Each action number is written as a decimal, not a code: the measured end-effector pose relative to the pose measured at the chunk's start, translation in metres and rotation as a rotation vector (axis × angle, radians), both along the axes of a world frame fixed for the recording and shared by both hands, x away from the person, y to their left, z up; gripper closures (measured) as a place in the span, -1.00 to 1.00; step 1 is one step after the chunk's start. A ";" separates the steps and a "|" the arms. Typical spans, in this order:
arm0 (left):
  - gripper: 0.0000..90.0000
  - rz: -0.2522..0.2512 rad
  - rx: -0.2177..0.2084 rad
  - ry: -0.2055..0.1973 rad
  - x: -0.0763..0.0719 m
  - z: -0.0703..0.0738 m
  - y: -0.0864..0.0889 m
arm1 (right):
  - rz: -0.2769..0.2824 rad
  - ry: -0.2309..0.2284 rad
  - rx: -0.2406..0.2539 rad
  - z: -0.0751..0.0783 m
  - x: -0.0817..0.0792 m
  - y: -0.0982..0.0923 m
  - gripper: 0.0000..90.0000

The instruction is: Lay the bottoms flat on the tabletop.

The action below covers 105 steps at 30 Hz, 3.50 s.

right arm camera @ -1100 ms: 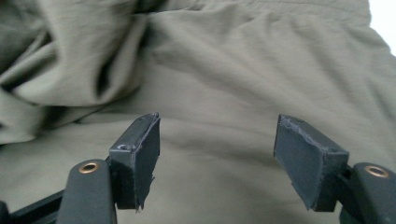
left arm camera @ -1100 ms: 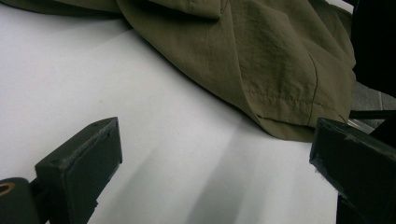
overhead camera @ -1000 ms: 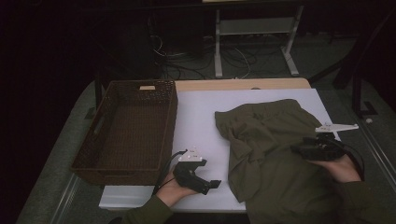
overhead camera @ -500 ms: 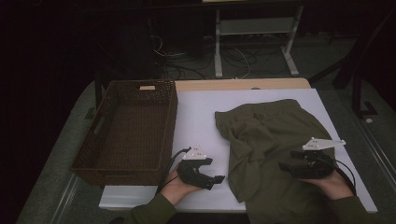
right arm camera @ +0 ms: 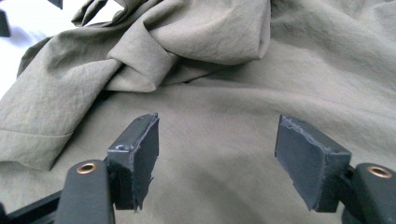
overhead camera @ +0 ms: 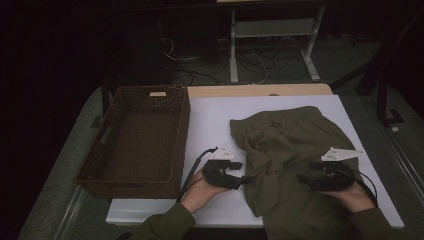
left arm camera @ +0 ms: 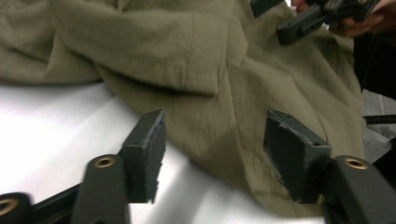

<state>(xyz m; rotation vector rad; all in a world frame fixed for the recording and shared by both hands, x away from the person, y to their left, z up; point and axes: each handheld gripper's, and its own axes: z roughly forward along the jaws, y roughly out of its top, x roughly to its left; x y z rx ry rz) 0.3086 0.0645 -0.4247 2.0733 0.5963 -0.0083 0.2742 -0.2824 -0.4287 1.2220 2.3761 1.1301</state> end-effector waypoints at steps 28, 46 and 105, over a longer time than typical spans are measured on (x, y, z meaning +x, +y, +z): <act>0.74 -0.018 0.102 -0.031 0.031 -0.015 -0.045 | -0.011 -0.014 0.004 0.002 0.000 -0.005 -0.29; 0.91 0.099 0.125 -0.029 0.029 0.003 0.009 | -0.012 -0.019 0.004 0.003 -0.001 -0.003 -0.29; -0.70 0.139 0.067 0.017 -0.027 -0.014 0.050 | 0.170 0.048 -0.150 0.015 0.012 0.020 0.96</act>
